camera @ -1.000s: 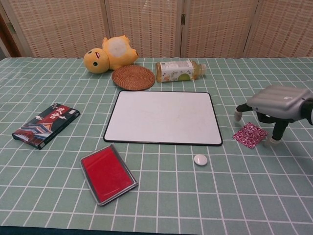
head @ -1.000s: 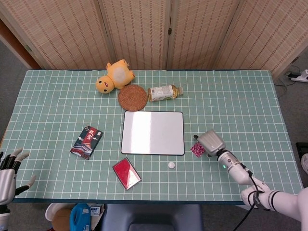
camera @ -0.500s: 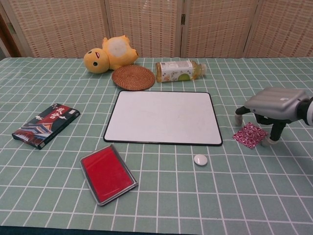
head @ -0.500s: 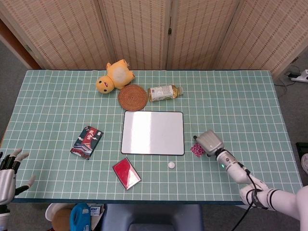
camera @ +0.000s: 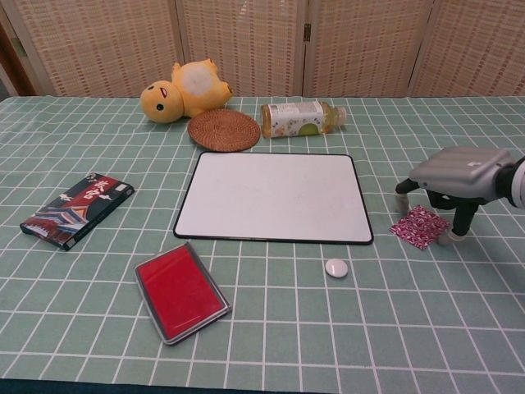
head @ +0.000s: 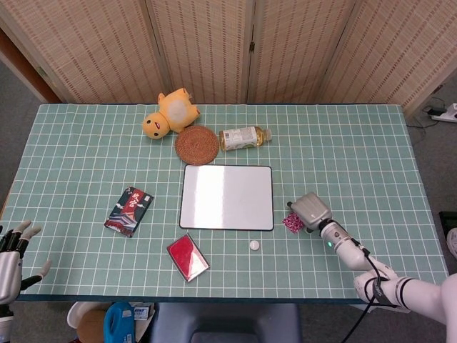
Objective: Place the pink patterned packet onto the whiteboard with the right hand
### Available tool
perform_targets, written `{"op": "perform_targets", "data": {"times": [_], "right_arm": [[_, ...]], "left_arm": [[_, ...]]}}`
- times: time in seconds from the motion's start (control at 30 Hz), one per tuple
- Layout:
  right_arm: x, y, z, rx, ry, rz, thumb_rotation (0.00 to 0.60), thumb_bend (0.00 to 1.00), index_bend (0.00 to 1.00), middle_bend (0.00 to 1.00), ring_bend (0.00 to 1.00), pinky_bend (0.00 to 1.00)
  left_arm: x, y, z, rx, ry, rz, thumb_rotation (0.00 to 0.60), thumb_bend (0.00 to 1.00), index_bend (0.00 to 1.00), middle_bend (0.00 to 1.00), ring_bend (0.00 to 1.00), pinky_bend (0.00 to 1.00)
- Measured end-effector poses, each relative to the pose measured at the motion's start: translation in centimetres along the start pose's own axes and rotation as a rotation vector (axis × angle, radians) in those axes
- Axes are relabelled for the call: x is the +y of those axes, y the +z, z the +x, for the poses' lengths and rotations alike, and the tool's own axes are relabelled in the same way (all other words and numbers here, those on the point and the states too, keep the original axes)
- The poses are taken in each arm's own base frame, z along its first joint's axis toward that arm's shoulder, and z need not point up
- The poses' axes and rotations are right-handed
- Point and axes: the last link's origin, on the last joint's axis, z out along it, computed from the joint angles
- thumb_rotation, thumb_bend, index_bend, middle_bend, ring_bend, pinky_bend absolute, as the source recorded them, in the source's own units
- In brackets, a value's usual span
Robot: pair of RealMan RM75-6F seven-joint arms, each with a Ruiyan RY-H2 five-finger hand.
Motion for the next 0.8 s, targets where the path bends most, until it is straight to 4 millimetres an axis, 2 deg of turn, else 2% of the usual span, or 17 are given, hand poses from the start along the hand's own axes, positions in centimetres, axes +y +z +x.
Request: {"op": "perform_targets", "data": {"times": [0.37, 0.8], "right_arm": [[0.09, 0.03, -0.19, -0.007, -0.005, -0.006, 0.6, 0.16, 0.37, 0.96, 1.0, 1.0], [0.12, 0.0, -0.11, 0.001, 0.006, -0.011, 0.6, 0.2, 0.44, 0.96, 1.0, 1.0]], "left_arm": [[-0.01, 0.01, -0.1, -0.003, -0.001, 0.0, 0.6, 0.22, 0.22, 0.16, 0.17, 0.02], [-0.1, -0.07, -0.13, -0.004, -0.002, 0.001, 0.6, 0.22, 0.22, 0.16, 0.17, 0.02]]}}
